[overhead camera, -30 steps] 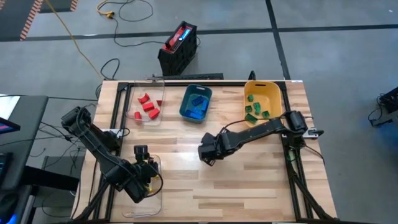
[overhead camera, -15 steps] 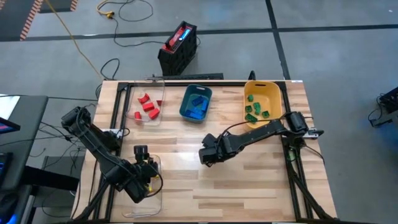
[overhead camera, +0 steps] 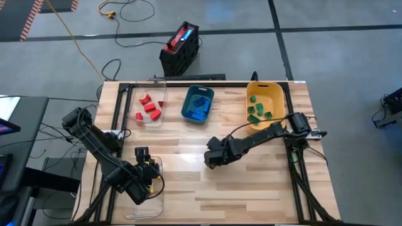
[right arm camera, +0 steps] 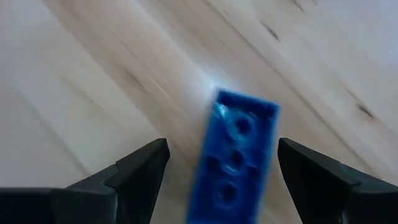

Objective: Sort blocks
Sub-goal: Put the blue game piece into the blue bin, then return to Home Position

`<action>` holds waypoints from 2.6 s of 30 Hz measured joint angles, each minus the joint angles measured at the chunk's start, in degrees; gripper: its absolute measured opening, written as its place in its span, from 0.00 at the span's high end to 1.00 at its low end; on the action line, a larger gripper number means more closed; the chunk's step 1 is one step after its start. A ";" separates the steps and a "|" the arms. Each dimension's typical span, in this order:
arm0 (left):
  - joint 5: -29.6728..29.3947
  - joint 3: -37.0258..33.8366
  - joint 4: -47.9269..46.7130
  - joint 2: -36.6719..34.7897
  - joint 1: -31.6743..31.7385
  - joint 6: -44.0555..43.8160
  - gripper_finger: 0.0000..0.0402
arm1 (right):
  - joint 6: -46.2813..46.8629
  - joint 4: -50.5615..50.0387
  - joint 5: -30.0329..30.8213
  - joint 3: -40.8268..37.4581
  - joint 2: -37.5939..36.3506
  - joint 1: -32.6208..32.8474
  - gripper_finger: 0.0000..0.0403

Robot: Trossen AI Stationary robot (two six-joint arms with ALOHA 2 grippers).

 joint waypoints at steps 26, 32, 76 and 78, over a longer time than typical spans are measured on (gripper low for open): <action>-15.03 -0.09 -0.29 -1.48 -2.44 11.30 0.41 | -28.08 5.60 -4.86 5.00 -6.97 -8.36 0.74; -17.88 -0.09 3.73 -5.45 -1.62 12.44 0.41 | -39.77 16.94 -5.17 5.34 -10.53 -15.76 0.74; -24.92 -26.60 43.19 -27.64 1.83 26.57 0.41 | -53.43 35.04 -23.10 -23.28 -45.58 -31.24 0.41; -22.23 -33.90 54.66 -32.12 4.94 31.93 0.41 | -52.72 39.99 -22.67 -29.35 -50.65 -30.26 0.41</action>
